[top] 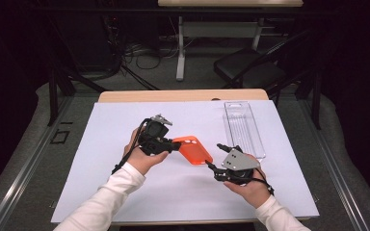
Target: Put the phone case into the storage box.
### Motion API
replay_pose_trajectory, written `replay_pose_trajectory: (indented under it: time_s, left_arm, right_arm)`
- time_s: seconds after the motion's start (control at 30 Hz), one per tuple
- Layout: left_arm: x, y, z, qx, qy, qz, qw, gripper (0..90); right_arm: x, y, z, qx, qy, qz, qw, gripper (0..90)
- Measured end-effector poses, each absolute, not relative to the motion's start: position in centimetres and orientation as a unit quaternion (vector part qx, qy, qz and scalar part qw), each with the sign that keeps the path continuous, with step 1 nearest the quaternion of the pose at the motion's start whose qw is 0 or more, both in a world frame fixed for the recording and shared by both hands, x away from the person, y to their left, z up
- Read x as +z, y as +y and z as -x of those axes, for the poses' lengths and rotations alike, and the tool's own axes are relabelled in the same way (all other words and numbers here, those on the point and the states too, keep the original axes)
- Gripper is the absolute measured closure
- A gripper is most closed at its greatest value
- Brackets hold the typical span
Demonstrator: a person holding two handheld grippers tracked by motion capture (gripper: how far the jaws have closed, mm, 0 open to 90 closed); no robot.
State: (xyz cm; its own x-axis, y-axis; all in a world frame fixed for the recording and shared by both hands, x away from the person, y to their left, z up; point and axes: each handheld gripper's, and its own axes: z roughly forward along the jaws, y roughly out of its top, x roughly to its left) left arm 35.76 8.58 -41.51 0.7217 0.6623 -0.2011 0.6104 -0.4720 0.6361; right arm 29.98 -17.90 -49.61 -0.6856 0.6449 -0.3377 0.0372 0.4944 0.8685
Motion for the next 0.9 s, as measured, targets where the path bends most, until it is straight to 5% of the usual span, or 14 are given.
replay_pose_trajectory:
  time_s: [0.9]
  left_arm:
    - [-41.9,8.4,-37.1,0.026,0.463,-0.831,0.307,80.9]
  right_arm:
    - [-49.2,-16.4,-31.0,0.436,0.800,-0.240,0.335,17.4]
